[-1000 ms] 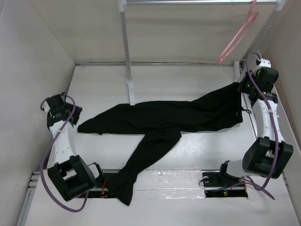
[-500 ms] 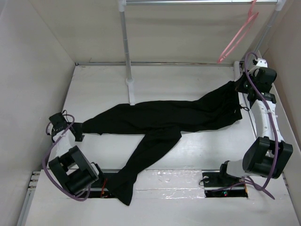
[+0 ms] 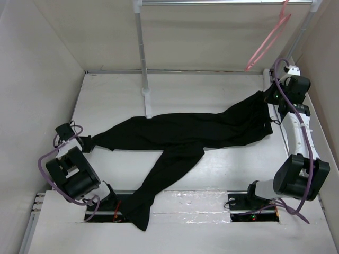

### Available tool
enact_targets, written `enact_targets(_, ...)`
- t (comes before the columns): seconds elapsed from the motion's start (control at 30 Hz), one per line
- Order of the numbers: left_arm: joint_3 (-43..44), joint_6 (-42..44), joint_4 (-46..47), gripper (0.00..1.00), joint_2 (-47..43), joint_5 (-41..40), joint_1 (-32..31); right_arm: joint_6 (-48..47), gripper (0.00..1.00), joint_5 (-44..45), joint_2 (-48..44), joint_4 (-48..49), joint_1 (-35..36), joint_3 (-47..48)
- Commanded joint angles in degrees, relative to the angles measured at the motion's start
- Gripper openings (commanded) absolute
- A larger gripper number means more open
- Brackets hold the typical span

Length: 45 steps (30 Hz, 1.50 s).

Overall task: Place the trousers on the hanger
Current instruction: Flatten out the trousers at the center of the board.

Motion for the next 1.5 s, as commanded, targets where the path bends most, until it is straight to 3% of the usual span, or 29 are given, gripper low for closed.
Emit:
enact_targets(0.0, 8.6, 1.4, -0.9, 0.00, -4.3, -1.1, -0.8, 0.0, 0.00, 0.6, -1.6, 2.7, 0.8, 3.6)
enact_targets(0.13, 21.6, -1.0, -3.6, 0.00, -7.8, 1.2, -4.6, 0.6, 0.00, 0.6, -1.0, 2.5, 0.8, 6.5)
enact_targets(0.3, 43.4, -5.2, -6.7, 0.00, -3.5, 5.5, -8.9, 3.5, 0.00, -2.0, 1.2, 2.4, 0.8, 12.9)
enact_targets(0.4, 50.2, -4.1, -9.1, 0.00, -3.3, 4.8, -10.2, 3.7, 0.00, -2.1, 0.2, 1.3, 0.8, 15.2)
enact_targets(0.57, 44.9, -0.9, -8.3, 0.00, -6.6, 4.0, -10.2, 3.6, 0.00, -2.7, -2.7, 0.8, -0.5, 12.1)
enact_targets(0.7, 25.1, -1.9, 0.7, 0.00, -8.9, 8.1, -3.3, 2.5, 0.00, -3.6, -4.0, 1.2, -1.7, 6.1)
enact_targets(0.9, 14.1, 0.2, 6.0, 0.00, 0.0, 7.5, 0.9, 1.8, 0.00, -2.1, 0.5, 2.8, -5.4, 0.7)
enact_targets(0.97, 13.9, 1.2, 7.0, 0.00, 6.2, 7.7, 2.1, 0.9, 0.00, -1.6, 5.7, 2.6, -5.4, 3.3)
enact_targets(1.23, 19.3, 3.8, 5.1, 0.00, 9.8, 5.9, 2.1, -1.3, 0.00, 1.6, 12.6, 1.1, -5.4, 10.9)
enact_targets(1.43, 16.5, 5.5, 2.0, 0.00, 11.4, 0.4, 2.1, -0.4, 0.00, 2.8, 18.5, 1.5, -6.5, 13.6)
enact_targets(1.47, 17.4, 6.1, 0.8, 0.06, 11.8, -0.6, 2.1, -0.1, 0.00, 2.7, 19.6, 1.1, -6.5, 14.4)
